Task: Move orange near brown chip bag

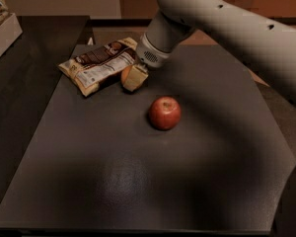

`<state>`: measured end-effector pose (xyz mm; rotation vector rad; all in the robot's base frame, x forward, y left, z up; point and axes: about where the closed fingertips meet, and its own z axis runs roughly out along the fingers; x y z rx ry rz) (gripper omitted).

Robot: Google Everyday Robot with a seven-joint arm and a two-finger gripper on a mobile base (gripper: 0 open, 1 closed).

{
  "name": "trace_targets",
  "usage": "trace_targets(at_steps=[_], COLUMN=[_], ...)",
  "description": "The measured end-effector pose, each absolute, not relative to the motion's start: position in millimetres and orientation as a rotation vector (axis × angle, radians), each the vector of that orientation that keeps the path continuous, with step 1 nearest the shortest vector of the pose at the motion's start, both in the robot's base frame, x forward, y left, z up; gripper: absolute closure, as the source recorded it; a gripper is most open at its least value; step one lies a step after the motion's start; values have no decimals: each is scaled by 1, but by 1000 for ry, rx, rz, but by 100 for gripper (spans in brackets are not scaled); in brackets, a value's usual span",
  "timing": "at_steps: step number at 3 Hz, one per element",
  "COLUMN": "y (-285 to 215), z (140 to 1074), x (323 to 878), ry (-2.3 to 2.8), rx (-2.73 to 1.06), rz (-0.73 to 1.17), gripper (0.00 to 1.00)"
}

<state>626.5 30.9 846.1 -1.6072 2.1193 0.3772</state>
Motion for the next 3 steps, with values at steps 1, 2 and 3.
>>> trace_targets(at_steps=[1,2,3], y=[31,32,34], z=[846,845,844], x=[626,626,626], ry=[2119,2120,2120], rx=[-1607,-1611,-1615], rz=[377,379,381], gripper=[36,13,0])
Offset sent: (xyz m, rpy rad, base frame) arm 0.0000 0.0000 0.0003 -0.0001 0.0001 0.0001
